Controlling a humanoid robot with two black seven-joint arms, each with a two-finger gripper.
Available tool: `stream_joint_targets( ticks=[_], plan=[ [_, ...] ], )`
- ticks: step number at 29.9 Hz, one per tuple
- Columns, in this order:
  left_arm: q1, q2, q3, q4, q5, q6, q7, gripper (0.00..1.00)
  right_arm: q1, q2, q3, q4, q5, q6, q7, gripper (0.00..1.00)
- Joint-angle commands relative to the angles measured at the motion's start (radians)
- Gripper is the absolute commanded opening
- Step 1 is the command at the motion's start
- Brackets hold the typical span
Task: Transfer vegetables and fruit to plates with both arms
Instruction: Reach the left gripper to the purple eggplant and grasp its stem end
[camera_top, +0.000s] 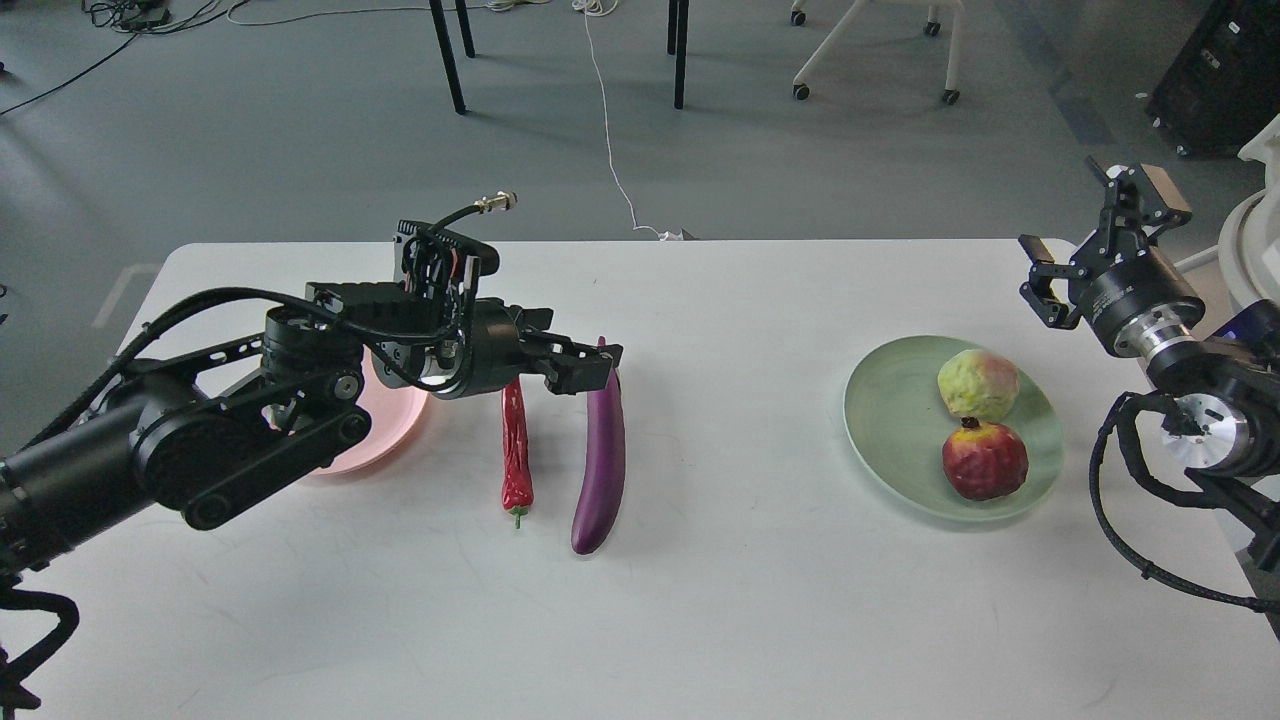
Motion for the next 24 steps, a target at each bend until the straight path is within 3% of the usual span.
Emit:
stream_joint_targets(
  ticks=[1, 12, 24],
  plan=[
    [-0.048, -0.049, 0.064, 0.05, -0.004, -0.032, 0.027, 0.98, 0.0, -0.005, 0.003, 0.0, 0.0, -0.002, 0.0, 0.99],
    [-0.045, -0.221, 0.067, 0.209, -0.005, -0.032, 0.05, 0.98, -0.009, -0.015, 0.004, -0.001, 0.0, -0.002, 0.0, 0.99],
    [-0.03, -0.228, 0.073, 0.243, -0.014, -0.032, 0.076, 0.96, -0.011, -0.028, 0.003, -0.001, -0.002, 0.004, 0.0, 0.99]
  ],
)
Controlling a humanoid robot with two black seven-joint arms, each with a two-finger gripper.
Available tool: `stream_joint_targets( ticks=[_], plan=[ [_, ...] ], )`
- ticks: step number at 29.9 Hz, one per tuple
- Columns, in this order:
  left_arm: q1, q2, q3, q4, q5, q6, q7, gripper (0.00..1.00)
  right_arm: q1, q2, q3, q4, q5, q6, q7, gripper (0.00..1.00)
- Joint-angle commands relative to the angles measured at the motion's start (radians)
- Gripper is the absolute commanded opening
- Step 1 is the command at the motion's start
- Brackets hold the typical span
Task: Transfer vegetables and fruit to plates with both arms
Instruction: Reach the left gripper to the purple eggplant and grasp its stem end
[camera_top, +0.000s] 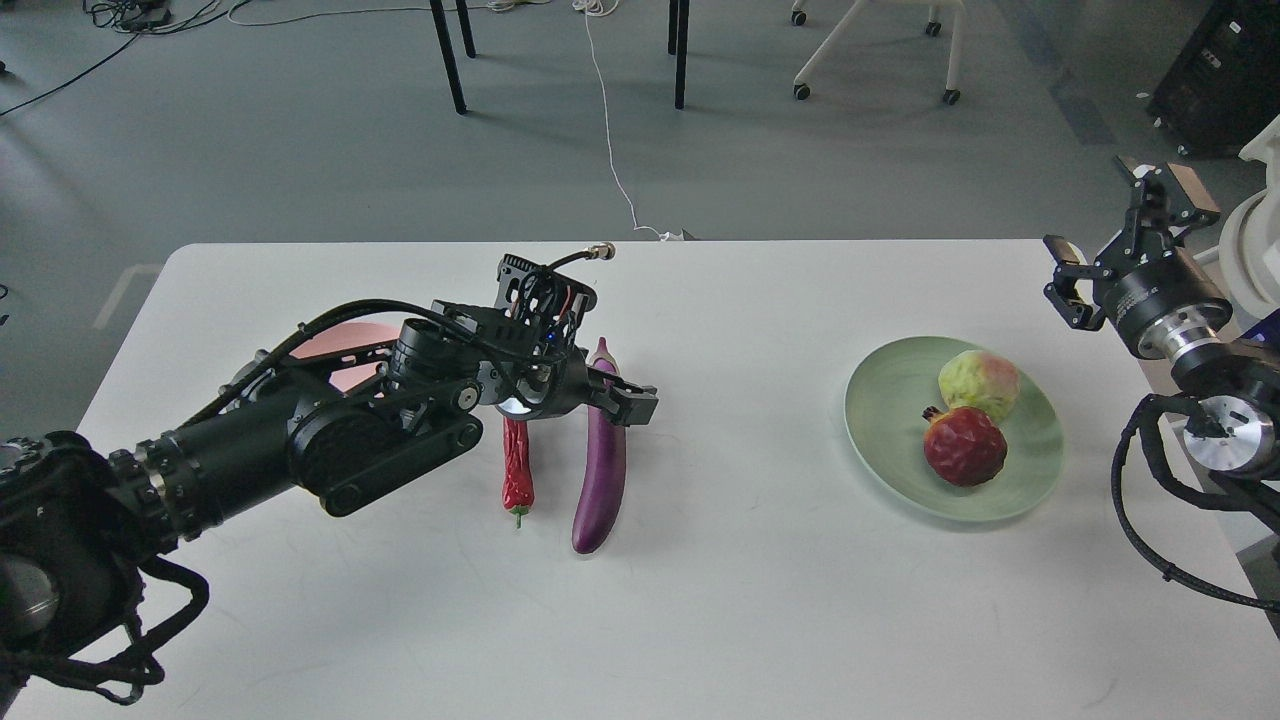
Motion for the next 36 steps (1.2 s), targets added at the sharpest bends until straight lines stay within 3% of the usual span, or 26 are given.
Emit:
stream_joint_targets(
  ticks=[1, 11, 14, 18, 19, 22, 23, 26, 33, 36],
  plan=[
    [0.008, 0.001, -0.001, 0.0, -0.017, 0.0, 0.007, 0.96, -0.001, 0.0, -0.001, 0.0, -0.001, 0.001, 0.0, 0.99],
    [0.052, -0.005, -0.002, -0.001, -0.055, 0.0, 0.032, 0.95, -0.016, 0.0, -0.001, 0.0, -0.009, 0.001, 0.0, 0.99],
    [0.052, -0.016, -0.002, -0.001, -0.09, 0.0, 0.033, 0.88, -0.017, 0.0, -0.003, -0.002, -0.01, 0.001, 0.0, 0.99],
    [0.051, -0.03, -0.001, -0.001, -0.121, 0.0, 0.043, 0.62, -0.017, 0.0, -0.006, -0.002, -0.01, 0.001, 0.0, 0.99],
    [0.051, -0.032, -0.002, -0.001, -0.121, 0.0, 0.047, 0.61, -0.017, 0.0, -0.006, -0.002, -0.012, 0.001, 0.0, 0.99],
    [0.052, -0.039, -0.002, -0.007, -0.124, 0.0, 0.098, 0.24, -0.019, 0.0, -0.006, -0.002, -0.012, -0.001, 0.0, 0.99],
    [0.051, -0.041, -0.002, -0.009, -0.124, 0.0, 0.115, 0.18, -0.019, 0.0, -0.006, -0.002, -0.012, -0.001, 0.0, 0.99],
    [0.049, -0.053, -0.005, -0.014, -0.129, 0.0, 0.15, 0.15, -0.019, 0.0, -0.006, -0.002, -0.012, -0.001, 0.0, 0.99],
    [0.045, -0.055, -0.008, -0.026, -0.164, 0.0, 0.162, 0.11, -0.019, 0.0, -0.008, -0.002, -0.012, -0.004, 0.0, 0.99],
    [0.029, -0.044, -0.024, -0.084, -0.223, 0.0, 0.167, 0.11, -0.019, 0.0, -0.008, -0.002, -0.012, -0.004, 0.0, 0.99]
  ],
)
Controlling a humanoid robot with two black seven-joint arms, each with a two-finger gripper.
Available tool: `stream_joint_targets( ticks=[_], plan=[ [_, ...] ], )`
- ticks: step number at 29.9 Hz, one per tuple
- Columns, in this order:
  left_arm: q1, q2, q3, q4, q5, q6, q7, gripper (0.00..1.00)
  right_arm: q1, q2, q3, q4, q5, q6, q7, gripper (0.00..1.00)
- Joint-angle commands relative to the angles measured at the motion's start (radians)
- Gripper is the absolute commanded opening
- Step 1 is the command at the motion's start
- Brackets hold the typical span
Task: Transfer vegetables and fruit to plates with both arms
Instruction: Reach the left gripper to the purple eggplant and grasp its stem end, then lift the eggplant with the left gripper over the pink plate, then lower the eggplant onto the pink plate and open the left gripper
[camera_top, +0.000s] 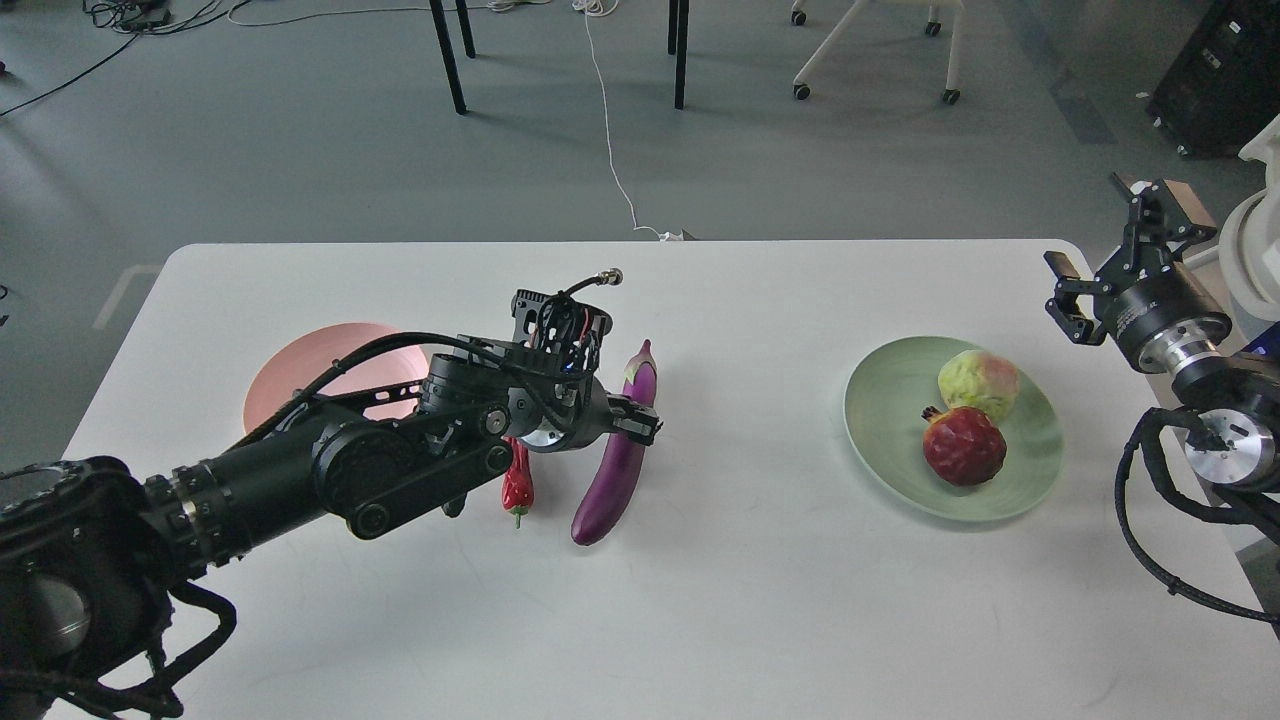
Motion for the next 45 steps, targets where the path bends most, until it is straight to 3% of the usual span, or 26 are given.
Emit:
stream_joint_targets(
  ticks=[1, 8, 12, 16, 20, 26, 30, 34, 38, 41, 45],
  plan=[
    [-0.031, 0.012, -0.016, -0.062, -0.075, 0.0, 0.006, 0.11, -0.001, 0.0, -0.001, 0.0, 0.0, 0.0, 0.0, 0.99],
    [-0.199, 0.198, -0.026, -0.136, -0.194, 0.0, -0.021, 0.11, -0.001, 0.002, -0.004, 0.0, -0.001, 0.0, 0.0, 0.99],
    [-0.207, 0.386, -0.01, -0.139, -0.188, 0.0, -0.136, 0.11, -0.001, 0.003, -0.006, 0.0, -0.001, -0.002, 0.0, 0.99],
    [-0.165, 0.575, 0.041, -0.133, -0.184, 0.0, -0.219, 0.12, -0.001, 0.005, -0.009, 0.0, -0.001, -0.002, 0.0, 0.99],
    [-0.079, 0.672, 0.06, -0.118, -0.17, 0.0, -0.282, 0.13, -0.001, 0.012, -0.01, 0.0, -0.005, -0.002, 0.0, 0.99],
    [0.025, 0.693, 0.06, -0.049, -0.142, 0.024, -0.316, 0.2, -0.003, 0.015, -0.01, 0.0, -0.031, -0.006, 0.0, 0.99],
    [0.03, 0.684, 0.058, -0.023, -0.142, 0.056, -0.32, 0.34, -0.003, 0.015, -0.012, 0.002, -0.032, -0.006, 0.0, 0.99],
    [0.03, 0.684, 0.06, -0.006, -0.141, 0.059, -0.334, 0.65, -0.003, 0.015, -0.012, 0.003, -0.032, -0.006, 0.0, 0.99],
    [0.021, 0.692, 0.056, -0.006, -0.144, 0.058, -0.34, 0.85, -0.009, 0.015, -0.012, 0.009, -0.032, -0.006, 0.0, 0.99],
    [0.011, 0.693, 0.049, -0.015, -0.144, 0.059, -0.343, 0.94, -0.011, 0.015, -0.012, 0.011, -0.032, -0.006, 0.0, 0.99],
    [-0.031, 0.693, 0.046, -0.057, -0.144, 0.058, -0.343, 0.96, -0.009, 0.015, -0.012, 0.011, -0.032, -0.006, 0.0, 0.99]
  ],
)
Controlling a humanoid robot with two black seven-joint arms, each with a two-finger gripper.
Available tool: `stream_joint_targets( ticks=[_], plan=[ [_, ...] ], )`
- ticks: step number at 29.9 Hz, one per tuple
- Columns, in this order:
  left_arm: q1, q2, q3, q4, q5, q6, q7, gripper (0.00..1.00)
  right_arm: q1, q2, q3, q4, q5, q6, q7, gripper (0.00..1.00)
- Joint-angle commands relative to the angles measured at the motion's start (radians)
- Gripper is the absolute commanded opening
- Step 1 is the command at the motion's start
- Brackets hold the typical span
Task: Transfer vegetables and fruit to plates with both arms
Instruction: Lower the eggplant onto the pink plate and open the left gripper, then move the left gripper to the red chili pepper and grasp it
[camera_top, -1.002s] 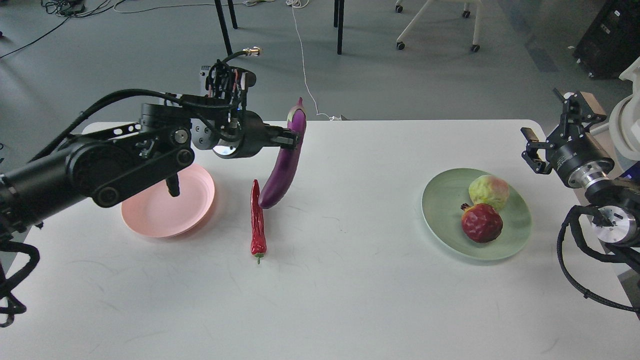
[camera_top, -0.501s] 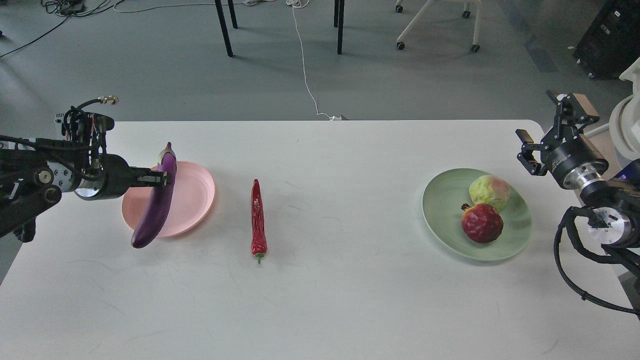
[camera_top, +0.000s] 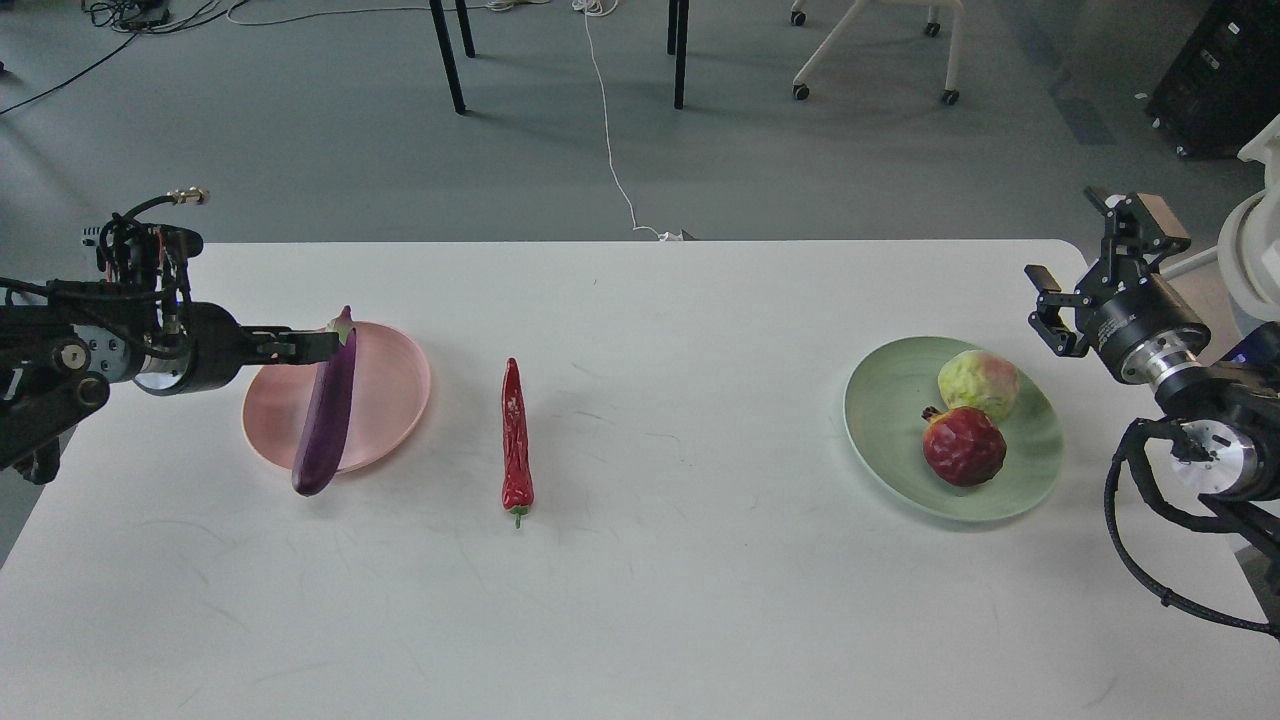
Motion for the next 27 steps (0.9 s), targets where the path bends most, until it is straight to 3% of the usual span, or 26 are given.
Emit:
stream_joint_targets(
  ticks=[1, 5, 10, 15, 27],
  plan=[
    [-0.042, 0.001, -0.002, -0.06, 0.0, 0.001, 0.001, 0.96, 0.001, 0.0, 0.0, -0.001, 0.0, 0.002, 0.0, 0.99],
    [-0.081, -0.012, -0.004, -0.22, 0.0, 0.004, 0.033, 0.96, 0.0, -0.002, 0.0, -0.004, 0.0, 0.003, 0.0, 0.99],
    [-0.089, -0.14, 0.002, -0.275, 0.015, 0.036, 0.131, 0.96, -0.005, 0.0, 0.0, -0.004, 0.0, 0.003, 0.0, 0.99],
    [-0.04, -0.236, 0.014, -0.209, 0.136, 0.044, 0.14, 0.95, -0.006, -0.009, 0.015, 0.002, 0.0, 0.003, 0.0, 0.99],
    [0.068, -0.325, 0.011, -0.073, 0.186, 0.091, 0.139, 0.95, -0.025, -0.014, 0.017, -0.001, 0.0, 0.003, 0.0, 0.99]
  ],
)
